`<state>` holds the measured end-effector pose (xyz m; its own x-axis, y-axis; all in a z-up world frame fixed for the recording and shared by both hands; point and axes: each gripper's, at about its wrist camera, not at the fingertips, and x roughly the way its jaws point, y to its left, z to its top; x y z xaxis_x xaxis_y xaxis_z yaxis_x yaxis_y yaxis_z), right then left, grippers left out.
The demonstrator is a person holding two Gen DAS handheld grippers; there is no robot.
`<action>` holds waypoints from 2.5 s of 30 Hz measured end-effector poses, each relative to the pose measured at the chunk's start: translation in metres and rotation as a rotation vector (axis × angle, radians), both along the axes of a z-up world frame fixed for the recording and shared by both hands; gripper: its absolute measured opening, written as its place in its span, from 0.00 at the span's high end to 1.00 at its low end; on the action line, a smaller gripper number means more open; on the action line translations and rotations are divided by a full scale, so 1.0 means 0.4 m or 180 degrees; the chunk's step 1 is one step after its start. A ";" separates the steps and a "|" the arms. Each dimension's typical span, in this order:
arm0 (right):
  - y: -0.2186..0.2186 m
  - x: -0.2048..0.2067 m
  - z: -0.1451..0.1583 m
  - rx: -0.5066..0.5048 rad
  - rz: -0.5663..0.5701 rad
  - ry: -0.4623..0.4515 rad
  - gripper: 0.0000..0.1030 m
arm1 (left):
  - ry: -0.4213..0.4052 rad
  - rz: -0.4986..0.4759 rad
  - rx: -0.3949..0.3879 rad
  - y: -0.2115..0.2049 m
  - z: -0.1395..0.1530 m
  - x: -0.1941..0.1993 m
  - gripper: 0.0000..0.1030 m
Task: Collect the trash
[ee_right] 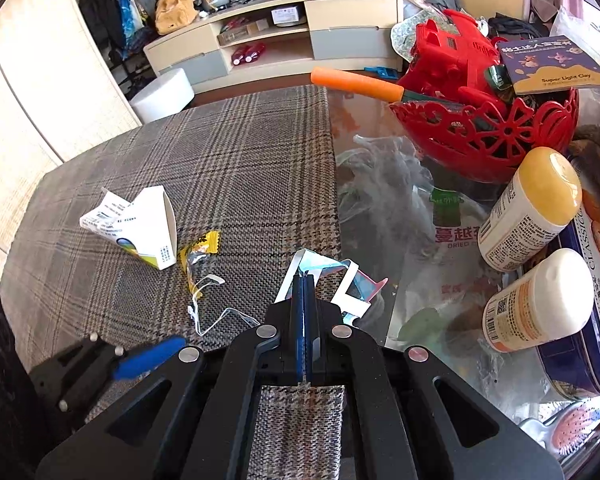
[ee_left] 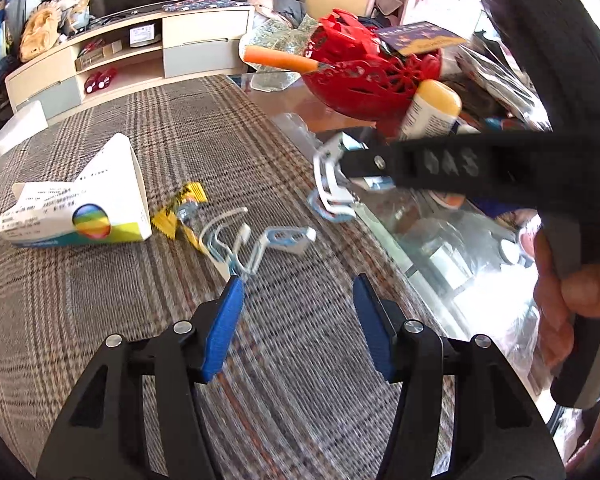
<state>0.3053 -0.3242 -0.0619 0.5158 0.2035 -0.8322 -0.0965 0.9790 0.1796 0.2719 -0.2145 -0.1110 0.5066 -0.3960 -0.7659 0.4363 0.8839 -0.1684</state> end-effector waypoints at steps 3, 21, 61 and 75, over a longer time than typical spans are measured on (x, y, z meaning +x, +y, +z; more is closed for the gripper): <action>-0.001 0.005 -0.008 -0.0018 0.0036 0.0005 0.98 | -0.0047 0.0034 0.0009 -0.007 0.003 0.030 0.48; -0.001 -0.031 0.001 -0.0074 0.0081 -0.0023 0.98 | -0.0117 -0.0070 0.0128 0.005 0.001 0.021 1.00; 0.302 -0.762 -0.163 0.0407 0.0257 0.0273 0.98 | 0.0445 0.0556 0.0034 0.431 -0.153 -0.695 1.00; 0.352 -0.710 -0.363 0.0642 0.0171 0.0737 0.98 | 0.0971 0.0628 0.0067 0.420 -0.347 -0.655 1.00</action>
<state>0.0215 -0.1834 -0.2073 0.3011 0.3983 -0.8664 -0.0810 0.9160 0.3929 0.0100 -0.0465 -0.2499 0.3185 -0.2960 -0.9005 0.1896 0.9507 -0.2455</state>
